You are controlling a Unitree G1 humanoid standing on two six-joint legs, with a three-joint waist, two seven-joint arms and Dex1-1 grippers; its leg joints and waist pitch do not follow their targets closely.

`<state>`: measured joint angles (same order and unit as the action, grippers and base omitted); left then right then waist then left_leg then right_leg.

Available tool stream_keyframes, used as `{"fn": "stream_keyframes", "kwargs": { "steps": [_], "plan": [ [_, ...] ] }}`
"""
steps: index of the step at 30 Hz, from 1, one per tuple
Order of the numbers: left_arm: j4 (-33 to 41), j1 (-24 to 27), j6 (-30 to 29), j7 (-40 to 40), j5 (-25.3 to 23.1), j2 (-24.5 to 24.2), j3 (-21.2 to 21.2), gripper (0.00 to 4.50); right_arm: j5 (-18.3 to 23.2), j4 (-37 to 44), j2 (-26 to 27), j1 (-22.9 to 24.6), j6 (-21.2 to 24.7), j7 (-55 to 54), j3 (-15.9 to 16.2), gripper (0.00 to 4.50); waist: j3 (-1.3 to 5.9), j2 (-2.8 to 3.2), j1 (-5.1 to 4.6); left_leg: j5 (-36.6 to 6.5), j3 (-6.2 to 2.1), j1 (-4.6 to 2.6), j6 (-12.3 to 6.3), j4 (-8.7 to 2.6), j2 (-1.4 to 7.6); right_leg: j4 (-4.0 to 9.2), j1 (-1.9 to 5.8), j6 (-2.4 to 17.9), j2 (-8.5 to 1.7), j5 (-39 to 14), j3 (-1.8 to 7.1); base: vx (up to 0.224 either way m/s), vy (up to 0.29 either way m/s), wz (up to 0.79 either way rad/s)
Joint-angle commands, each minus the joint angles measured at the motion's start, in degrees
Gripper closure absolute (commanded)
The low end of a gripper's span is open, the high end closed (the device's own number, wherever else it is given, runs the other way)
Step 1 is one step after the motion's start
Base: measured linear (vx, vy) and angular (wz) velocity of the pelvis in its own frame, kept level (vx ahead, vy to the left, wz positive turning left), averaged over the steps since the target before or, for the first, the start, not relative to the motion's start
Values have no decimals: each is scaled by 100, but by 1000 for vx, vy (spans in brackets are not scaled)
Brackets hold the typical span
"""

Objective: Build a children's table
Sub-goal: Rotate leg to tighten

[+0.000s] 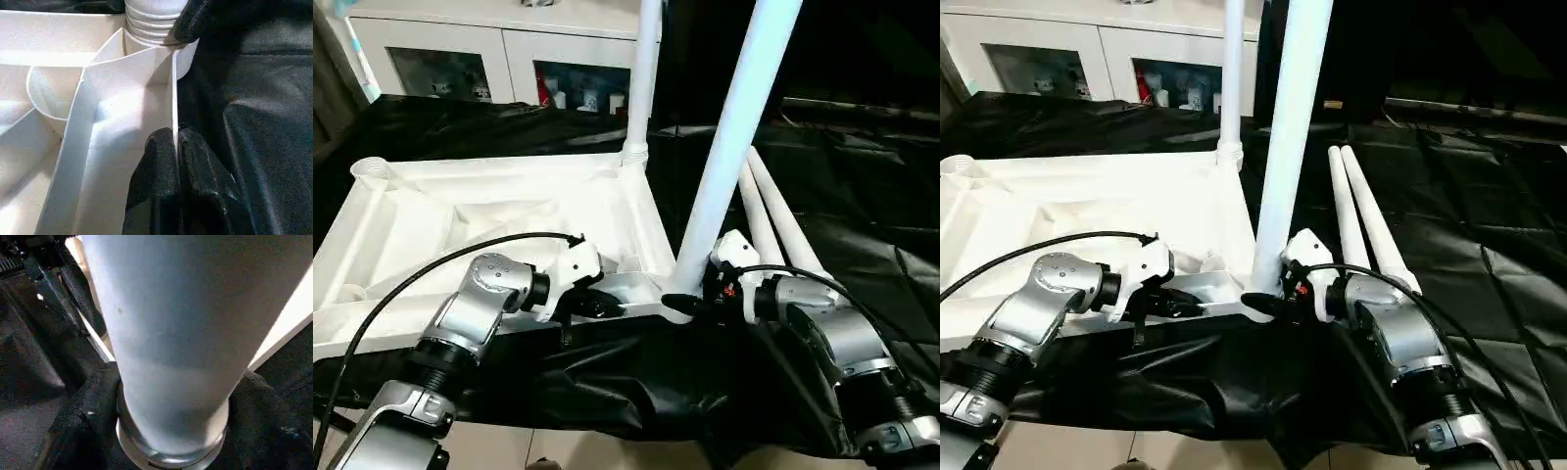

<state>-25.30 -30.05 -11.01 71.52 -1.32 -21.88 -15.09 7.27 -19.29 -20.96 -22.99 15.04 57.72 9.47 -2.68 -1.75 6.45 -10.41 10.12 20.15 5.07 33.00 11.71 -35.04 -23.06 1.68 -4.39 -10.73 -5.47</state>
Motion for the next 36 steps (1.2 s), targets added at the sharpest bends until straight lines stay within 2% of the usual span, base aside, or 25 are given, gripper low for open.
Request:
{"fn": "stream_keyframes", "kwargs": {
  "steps": [1, 6, 7, 8, 10, 11, 12, 14, 16, 17, 19, 21, 23, 24, 25, 27, 30, 31, 32, 34, 35, 36],
  "plan": [
    [203, 9, 15, 77, 355, 145, -11, 450, 125, 111, 46, 64, 90, 25, 58, 175, 340, -41, 3, -826, -33, -3, -326, -347, 179, 418, 329, 906, -424, -1151, 340, 0, 0, 0],
    [-130, -149, -129, -657, 76, 406, 42, 450, -58, -359, 460, 10, 20, -941, -165, 178, 331, -53, -9, -901, -28, -10, -273, -349, 168, 443, 314, 891, -429, -1341, 338, 0, 0, 0],
    [-360, -275, -209, -1149, -103, 571, 68, 450, -161, -549, 671, -37, 31, -1445, -245, 178, 311, -55, -20, -1018, -35, -17, -182, -364, 161, 487, 311, 813, -431, -1675, 323, 0, 0, 0],
    [-489, -345, -249, -1425, -192, 666, 89, 450, -201, -665, 826, -76, 61, -1788, -318, 178, 305, -42, -28, -1053, -31, -26, -158, -368, 163, 501, 292, 782, -433, -1779, 330, 0, 0, 0],
    [-583, -402, -295, -1639, -255, 747, 111, 450, -220, -720, 923, -96, 92, -1995, -371, 178, 318, -51, -25, -1125, -50, -40, -78, -368, 165, 511, 305, 707, -451, -1956, 329, 0, 0, 0],
    [-784, -545, -374, -2086, -349, 970, 146, 450, -247, -954, 1205, -221, 131, -2661, -553, 178, 310, -52, -32, -1123, -45, -30, -93, -372, 158, 522, 295, 665, -440, -1954, 335, 0, 0, 0],
    [-938, -669, -439, -2424, -424, 1183, 143, 450, -265, -1185, 1470, -352, 147, -3283, -717, 178, 299, -29, -43, -1220, -51, -46, -45, -377, 154, 543, 269, 642, -440, -2106, 334, 0, 0, 0],
    [-1156, -850, -462, -2852, -491, 1518, 107, 450, -277, -1499, 1851, -546, 177, -4074, -911, 178, 314, -36, -55, -1228, -57, -76, 47, -379, 145, 573, 250, 583, -457, -2307, 333, 0, 0, 0],
    [-1312, -966, -282, -2926, -507, 1717, 29, 450, -282, -1594, 2032, -643, 117, -4294, -938, 178, 332, -43, -33, -1096, -52, -46, 4, -372, 151, 538, 280, 591, -449, -1963, 342, 0, 0, 0],
    [-1384, -1012, -174, -2959, -521, 1773, 8, 450, -287, -1590, 2072, -664, 66, -4308, -932, 178, 333, -17, -24, -1073, -55, -35, -19, -375, 148, 518, 282, 593, -437, -1784, 339, 0, 0, 0],
    [-1535, -1104, 80, -2949, -586, 1781, -49, 450, -135, -1452, 2110, -647, -20, -4210, -1069, 109, 342, -17, 1, -1051, -51, -26, -78, -377, 145, 501, 298, 606, -430, -1511, 342, 0, 0, 0],
    [-1600, -1143, 215, -2930, -587, 1752, -31, 450, -41, -1342, 2078, -606, -31, -4118, -1144, 107, 345, -11, 7, -1062, -52, -11, -97, -376, 145, 484, 314, 639, -439, -1407, 342, 0, 0, 0],
    [-1748, -1209, 373, -2967, -597, 1718, 22, 450, -144, -1206, 2001, -526, -118, -4150, -1135, 75, 344, -34, 0, -1039, -53, -1, -129, -376, 149, 480, 327, 661, -442, -1351, 341, 0, 0, 0],
    [-1793, -1226, 415, -2986, -606, 1712, 35, 450, -201, -1166, 1981, -501, -152, -4184, -1122, 75, 344, -34, 0, -1039, -53, -1, -129, -376, 149, 480, 327, 661, -442, -1351, 341, 0, 0, 0],
    [-1857, -1250, 470, -3016, -614, 1701, 57, 450, -281, -1037, 1940, -429, -204, -4228, -1098, 66, 339, -62, -9, -1039, -45, -1, -134, -373, 136, 497, 323, 624, -433, -1446, 339, 0, 0, 0],
    [-2062, -1331, 638, -3232, -641, 1688, 145, 450, -348, -590, 1821, -194, -227, -4269, -1016, 66, 332, -56, 25, -1015, -44, -10, -156, -370, 134, 514, 321, 544, -436, -1531, 343, 0, 0, 0],
    [-2374, -1491, 912, -3784, -547, 1740, 434, 450, -432, 315, 1577, 297, -58, -4043, -784, 66, 334, -58, 26, -1011, -65, 23, -206, -373, 125, 511, 352, 398, -424, -1551, 331, 0, 0, 0],
    [-2442, -1541, 961, -3868, -449, 1762, 558, 422, -439, 589, 1522, 460, 46, -3995, -744, 62, 332, -45, 10, -977, -65, 38, -239, -373, 127, 522, 349, 392, -415, -1450, 331, 0, 0, 0],
    [-2474, -1585, 1023, -3924, -349, 1780, 677, 405, -450, 841, 1458, 619, 150, -3926, -679, 61, 354, -60, 8, -915, -76, 44, -240, -368, 133, 488, 371, 420, -424, -1332, 328, 0, 0, 0],
    [-2462, -1659, 1128, -4102, -235, 1773, 867, 390, -536, 1217, 1354, 892, 285, -3822, -514, 61, 395, -16, 10, -630, -67, 35, -341, -319, 144, 411, 356, 738, -412, -530, 341, 0, 0, 0],
    [-2443, -1696, 1248, -4293, -226, 1737, 949, 384, -574, 1335, 1351, 999, 349, -3836, -453, 61, 391, 37, 16, -596, -76, 43, -349, -315, 143, 390, 357, 807, -411, -373, 337, 0, 0, 0],
    [-2422, -1707, 1284, -4367, -220, 1717, 985, 374, -584, 1363, 1360, 1033, 373, -3851, -437, 61, 380, 12, -3, -617, -69, 55, -385, -311, 137, 392, 362, 869, -398, -208, 332, 0, 0, 0]
  ]
}}
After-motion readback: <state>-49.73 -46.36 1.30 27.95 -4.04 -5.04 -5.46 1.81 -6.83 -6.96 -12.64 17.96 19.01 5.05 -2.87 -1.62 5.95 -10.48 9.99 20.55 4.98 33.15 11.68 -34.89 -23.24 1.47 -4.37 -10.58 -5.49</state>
